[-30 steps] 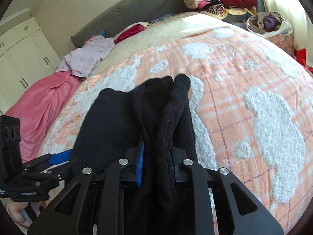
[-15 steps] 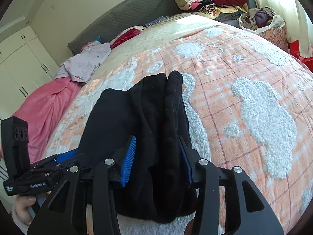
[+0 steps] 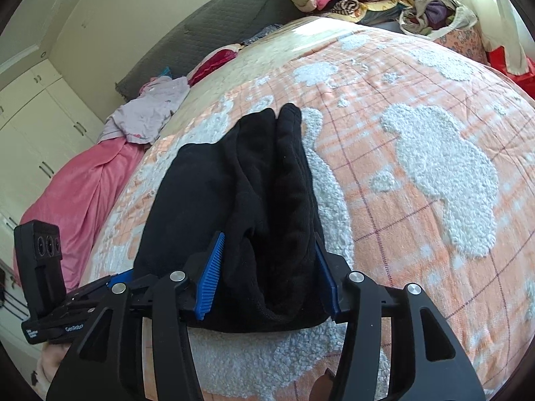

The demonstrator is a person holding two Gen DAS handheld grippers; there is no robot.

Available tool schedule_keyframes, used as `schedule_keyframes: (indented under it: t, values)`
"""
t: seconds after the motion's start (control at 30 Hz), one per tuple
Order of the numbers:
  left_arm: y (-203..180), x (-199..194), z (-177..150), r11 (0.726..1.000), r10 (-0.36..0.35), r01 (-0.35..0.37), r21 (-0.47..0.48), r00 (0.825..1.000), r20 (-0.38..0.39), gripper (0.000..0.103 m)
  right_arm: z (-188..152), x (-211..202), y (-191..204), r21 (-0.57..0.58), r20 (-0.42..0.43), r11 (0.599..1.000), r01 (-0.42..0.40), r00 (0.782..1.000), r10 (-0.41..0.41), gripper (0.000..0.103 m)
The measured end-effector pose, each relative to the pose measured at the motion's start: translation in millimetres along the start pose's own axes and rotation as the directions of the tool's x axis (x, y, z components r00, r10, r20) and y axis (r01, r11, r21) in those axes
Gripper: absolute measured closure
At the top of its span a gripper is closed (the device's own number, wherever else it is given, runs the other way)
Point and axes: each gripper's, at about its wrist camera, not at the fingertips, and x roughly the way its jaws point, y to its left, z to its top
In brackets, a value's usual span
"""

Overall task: Fold small clothes
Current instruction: 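Press the folded bundle with the closed right tool, then open it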

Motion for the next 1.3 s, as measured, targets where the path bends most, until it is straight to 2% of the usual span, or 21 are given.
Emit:
schedule_keyframes:
  t: [0.03, 0.07, 0.1, 0.13, 0.23, 0.33, 0.47, 0.63, 0.73, 0.8, 0.97, 1.03, 1.17, 1.23, 1.3]
  values:
    - [0, 1, 0, 1.000, 0.000, 0.000, -0.003, 1.000, -0.001, 0.037, 0, 1, 1, -0.004, 0.004, 1.000, 0.003, 1.000, -0.003, 0.055]
    - [1, 2, 0, 1.000, -0.001, 0.001, -0.007, 1.000, -0.001, 0.037, 0, 1, 2, -0.014, 0.004, 1.000, 0.007, 1.000, -0.007, 0.062]
    - [0, 1, -1, 1.000, -0.001, 0.001, -0.010, 1.000, 0.000, 0.037, 0, 3, 6, -0.032, 0.000, 0.999, 0.009, 1.000, -0.009, 0.076]
    - [0, 1, -1, 1.000, -0.001, 0.001, -0.012, 1.000, 0.000, 0.037, 1, 3, 8, -0.041, -0.001, 0.999, 0.012, 1.000, -0.012, 0.080]
    - [-3, -3, 0, 1.000, 0.004, -0.004, -0.012, 1.000, 0.006, 0.037, 7, -3, 20, -0.092, 0.027, 0.995, 0.027, 0.999, -0.024, 0.084]
    - [-4, -4, 1, 1.000, 0.008, -0.007, -0.011, 1.000, 0.008, 0.037, 13, -12, 22, -0.105, 0.060, 0.994, 0.009, 0.998, -0.003, 0.084]
    - [-5, -3, -1, 1.000, 0.008, -0.008, -0.004, 1.000, 0.005, 0.037, 8, 2, 3, -0.060, 0.015, 0.998, 0.035, 0.999, -0.034, 0.084]
    - [-7, 0, -3, 1.000, 0.012, -0.012, 0.008, 1.000, -0.005, 0.037, -3, 9, -8, -0.023, 0.012, 0.998, 0.054, 0.998, -0.054, 0.077]
    - [-5, 2, -2, 1.000, 0.008, -0.008, 0.002, 1.000, -0.008, 0.037, -4, 7, -6, -0.030, 0.018, 0.995, 0.091, 0.996, -0.090, 0.068]
    - [-4, 2, -2, 1.000, 0.008, -0.008, -0.001, 1.000, -0.009, 0.037, -4, 4, -4, -0.041, 0.021, 0.992, 0.122, 0.992, -0.121, 0.056]
    - [-4, 2, -3, 1.000, 0.005, -0.005, -0.007, 1.000, -0.011, 0.037, -6, -3, 5, -0.079, 0.041, 0.981, 0.176, 0.984, -0.173, 0.055]
    - [-3, 2, -4, 1.000, 0.004, -0.005, -0.008, 1.000, -0.011, 0.037, -7, -11, 10, -0.096, 0.072, 0.976, 0.196, 0.979, -0.190, 0.055]
    - [-2, 0, -5, 1.000, 0.004, -0.004, -0.010, 1.000, -0.009, 0.037, -10, -31, 21, -0.125, 0.177, 0.982, 0.139, 0.977, -0.116, 0.055]
    - [-1, -1, -6, 1.000, 0.005, -0.005, -0.012, 1.000, -0.008, 0.037, -12, -31, 26, -0.158, 0.163, 0.982, 0.101, 0.984, -0.075, 0.055]
    - [-2, -2, -7, 1.000, 0.005, -0.006, -0.014, 1.000, -0.008, 0.037, -15, -22, 30, -0.189, 0.128, 0.973, 0.130, 0.986, -0.107, 0.055]
